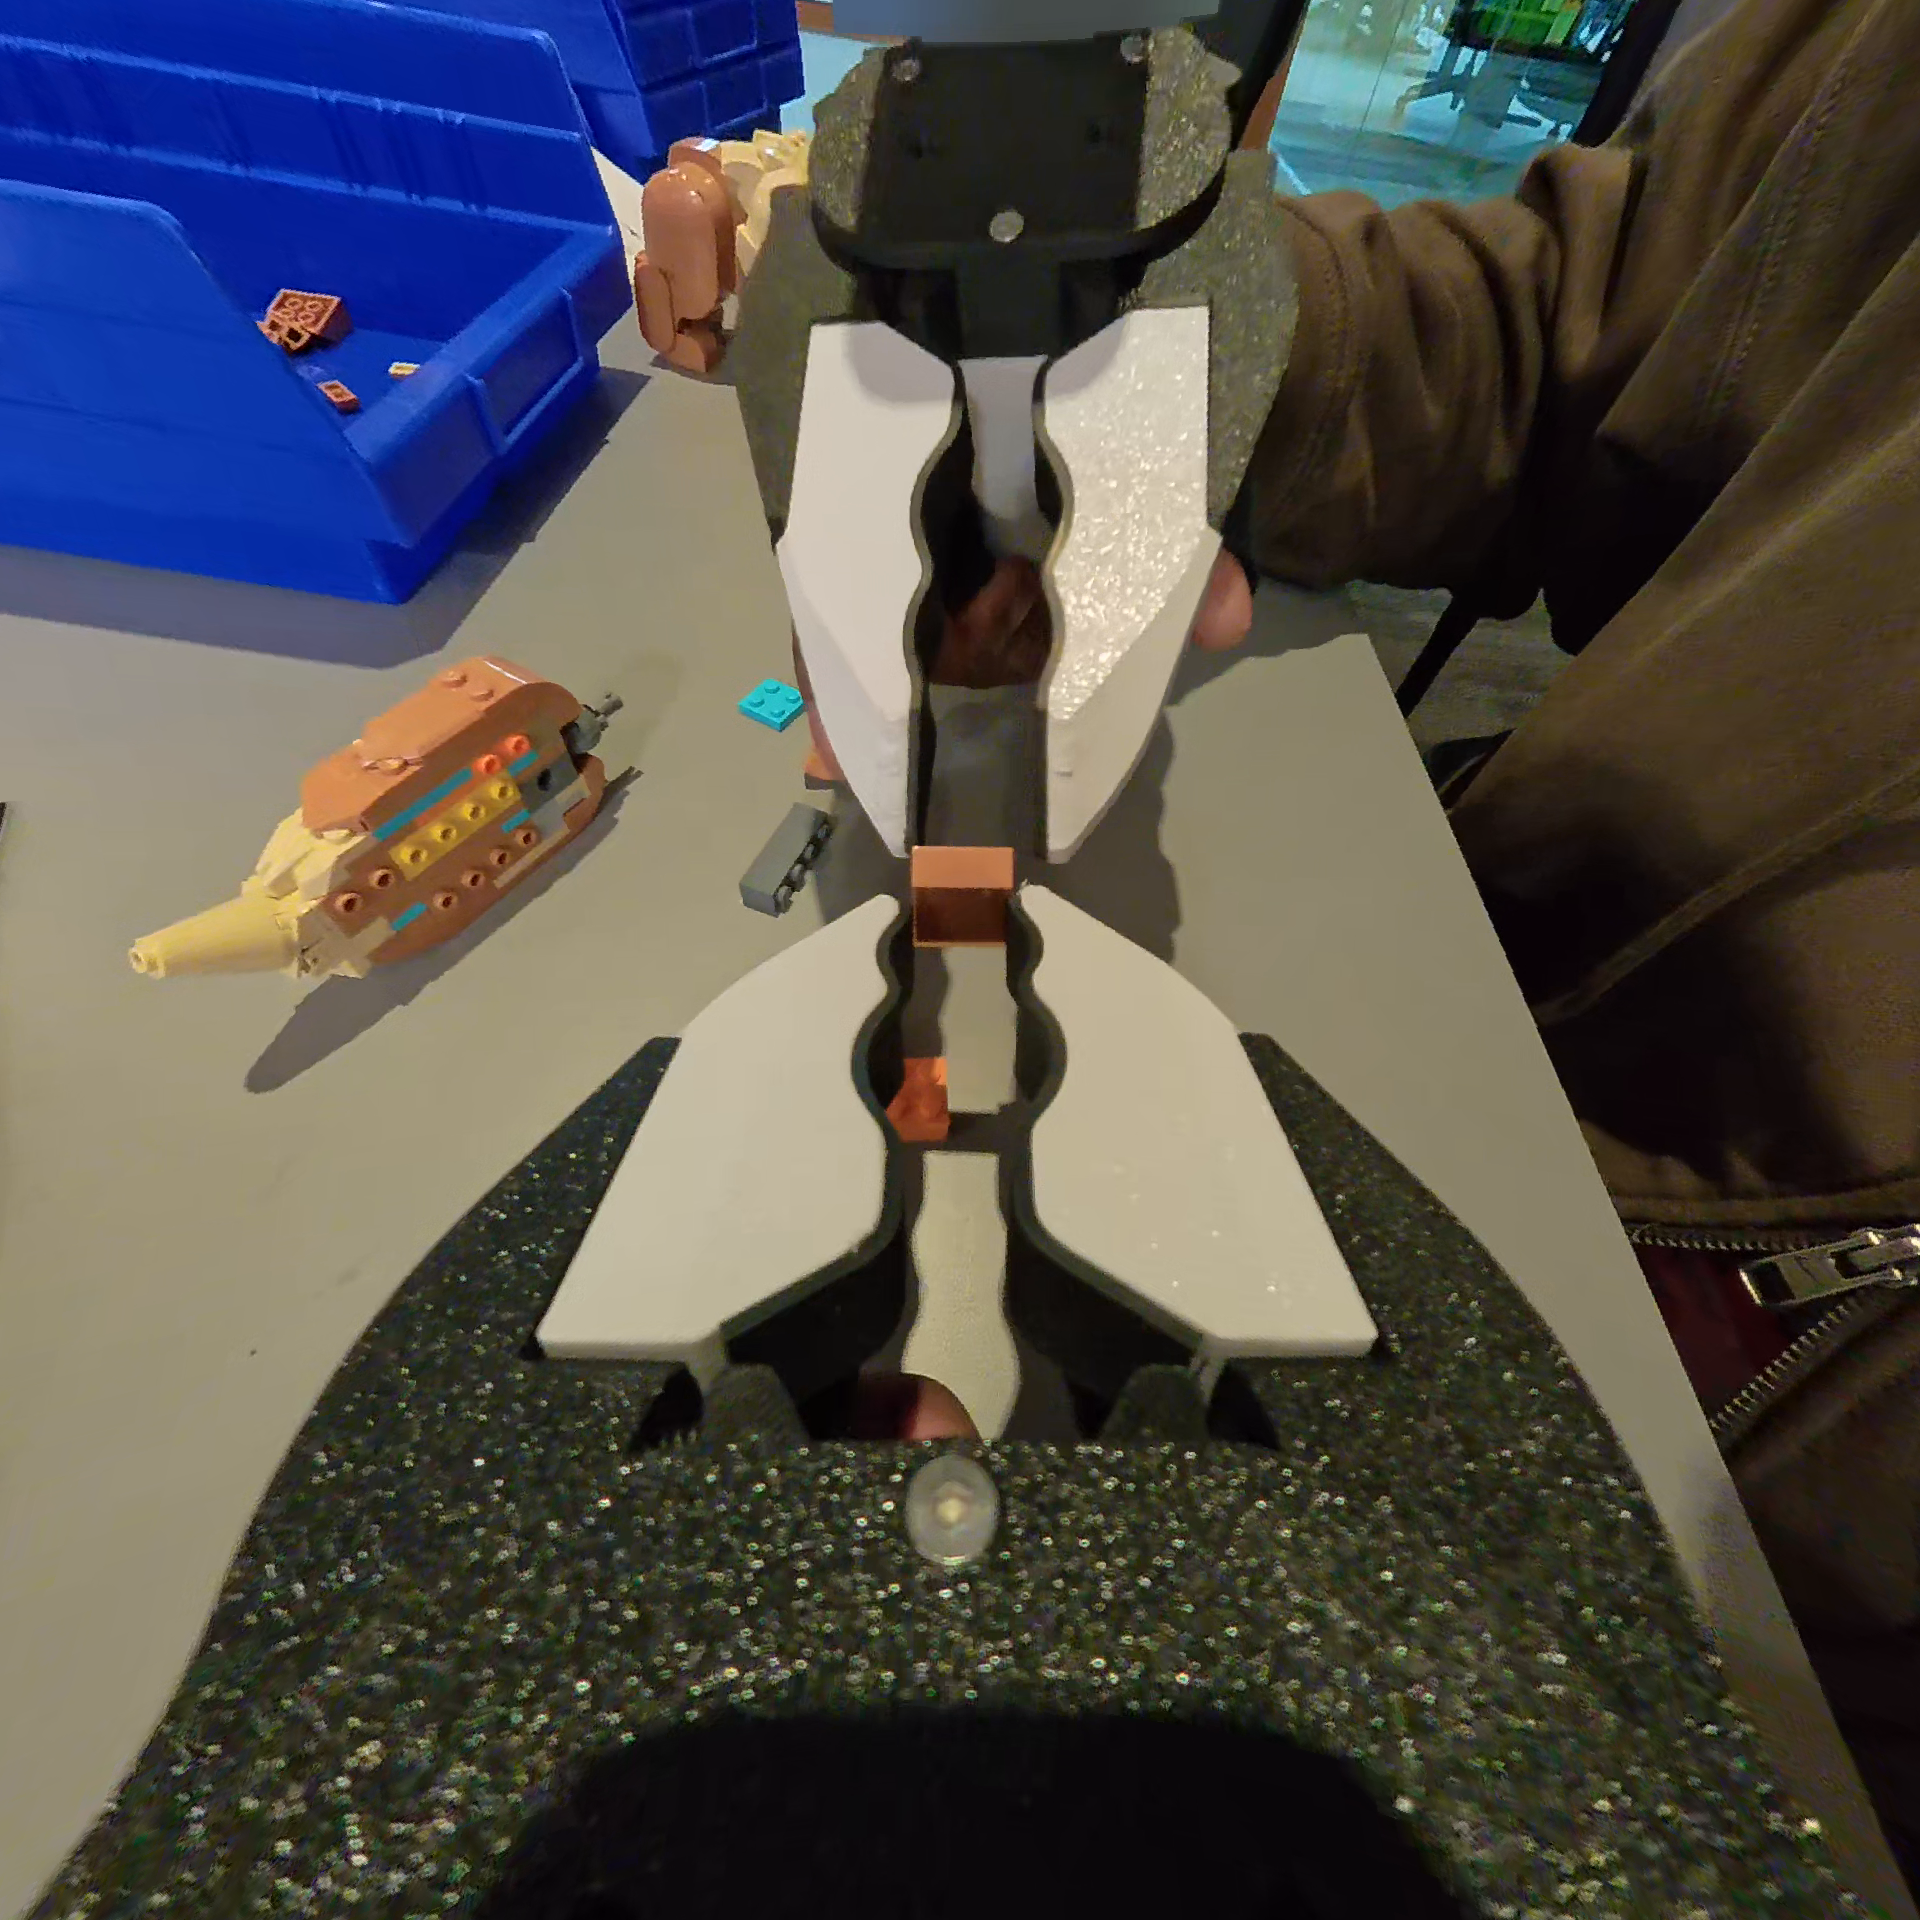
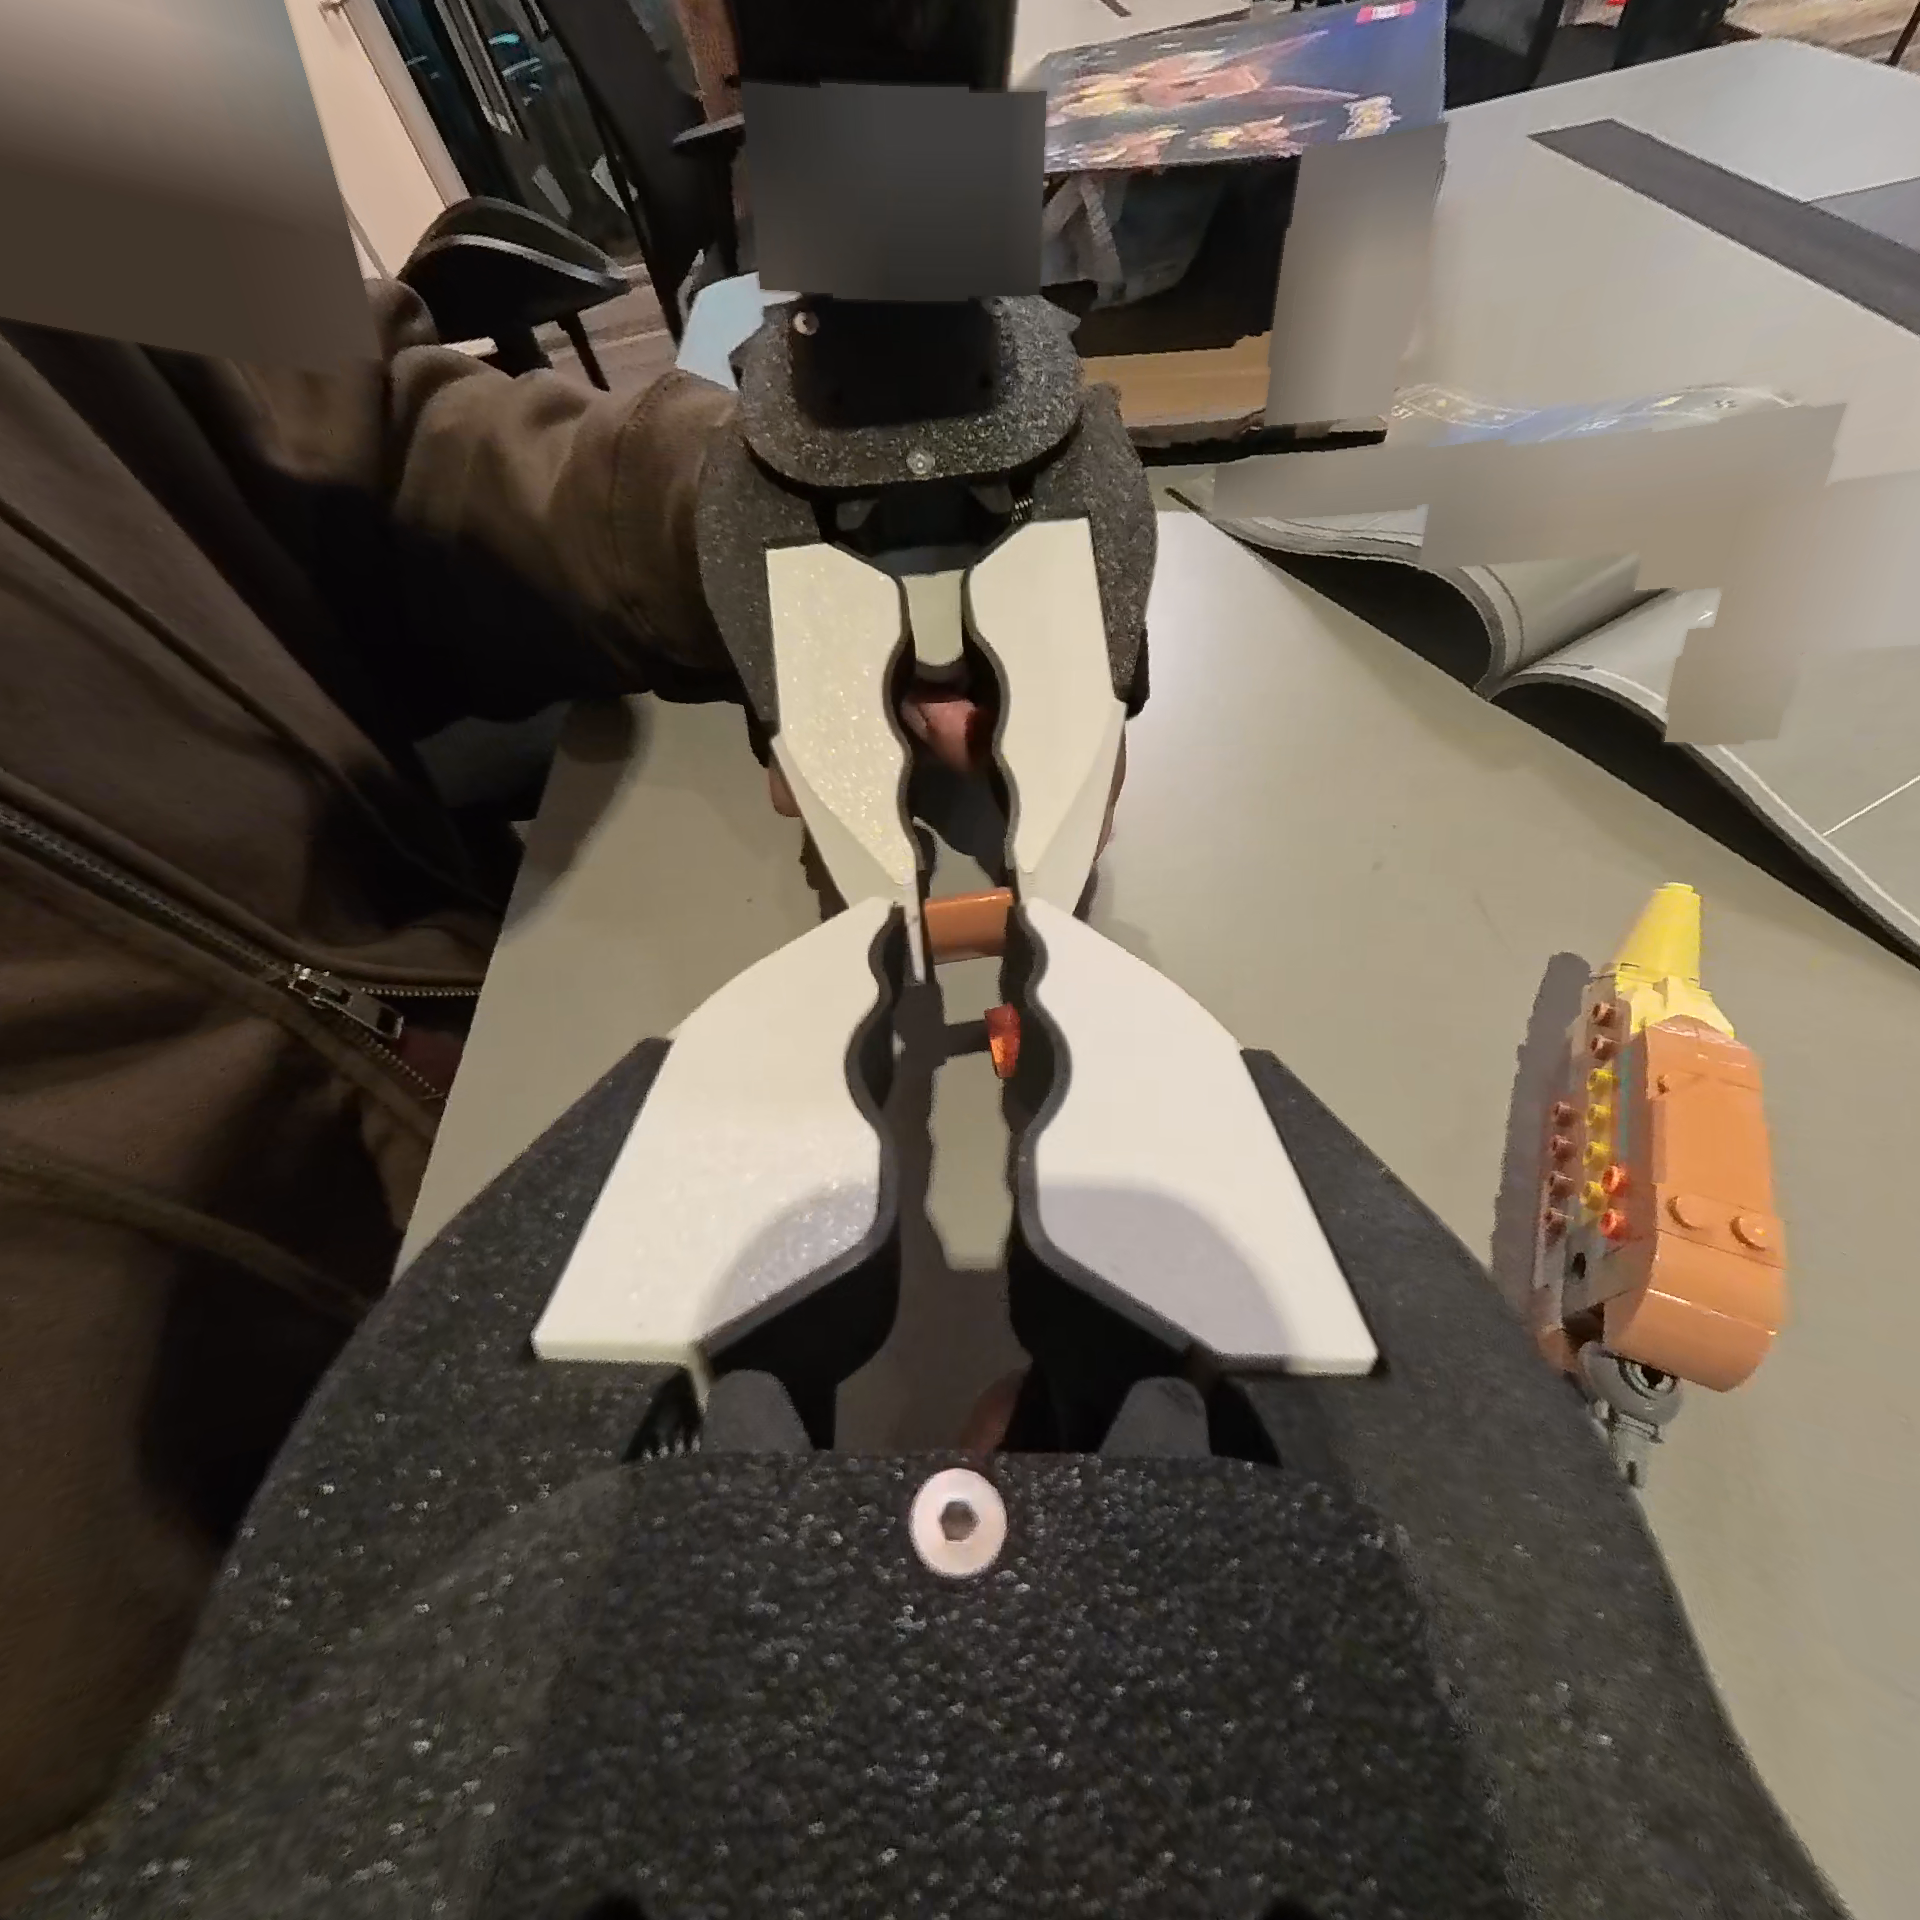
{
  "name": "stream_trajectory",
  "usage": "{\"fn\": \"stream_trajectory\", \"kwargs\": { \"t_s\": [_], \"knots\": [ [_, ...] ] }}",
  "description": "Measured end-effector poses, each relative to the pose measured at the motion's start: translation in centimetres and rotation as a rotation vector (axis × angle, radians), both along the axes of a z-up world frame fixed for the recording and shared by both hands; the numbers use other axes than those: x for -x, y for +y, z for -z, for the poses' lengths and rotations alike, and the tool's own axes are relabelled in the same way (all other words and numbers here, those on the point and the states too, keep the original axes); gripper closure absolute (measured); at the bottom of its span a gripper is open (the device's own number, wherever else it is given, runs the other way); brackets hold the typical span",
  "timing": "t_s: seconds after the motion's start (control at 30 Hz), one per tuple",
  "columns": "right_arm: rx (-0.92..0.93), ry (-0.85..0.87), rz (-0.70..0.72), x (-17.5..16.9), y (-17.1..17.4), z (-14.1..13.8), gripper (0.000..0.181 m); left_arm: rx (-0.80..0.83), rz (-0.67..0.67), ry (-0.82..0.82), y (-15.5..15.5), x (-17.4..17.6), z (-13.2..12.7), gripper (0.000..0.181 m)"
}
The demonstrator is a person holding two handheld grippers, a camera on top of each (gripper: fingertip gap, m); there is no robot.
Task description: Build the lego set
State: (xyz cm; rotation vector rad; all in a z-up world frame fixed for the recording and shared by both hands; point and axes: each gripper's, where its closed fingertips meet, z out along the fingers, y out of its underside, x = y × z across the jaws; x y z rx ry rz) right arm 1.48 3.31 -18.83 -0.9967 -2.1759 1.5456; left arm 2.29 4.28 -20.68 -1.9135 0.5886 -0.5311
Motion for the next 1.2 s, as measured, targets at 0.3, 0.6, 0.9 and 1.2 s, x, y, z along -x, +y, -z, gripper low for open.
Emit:
{"fn": "stream_trajectory", "kwargs": {
  "t_s": [0.3, 0.6, 0.9, 1.2],
  "knots": [
    [-0.039, 0.007, 0.008, 0.1, 0.2, 0.5, 0.162, 0.004, 0.019, -0.009, -0.1, -0.3, 0.0, 0.165],
    [-0.051, 0.032, -0.014, 0.0, 0.1, 0.8, 0.165, 0.018, 0.021, -0.008, 0.0, -0.3, 0.3, 0.165],
    [-0.110, -0.011, 0.020, -0.1, 2.1, 2.2, 0.165, 0.256, -0.056, 0.220, -1.2, 2.6, 4.9, 0.137],
    [-0.122, -0.012, 0.032, 0.0, 2.4, 2.7, 0.165, 0.244, -0.071, 0.301, -0.6, 2.4, 5.7, 0.139]
  ]
}}
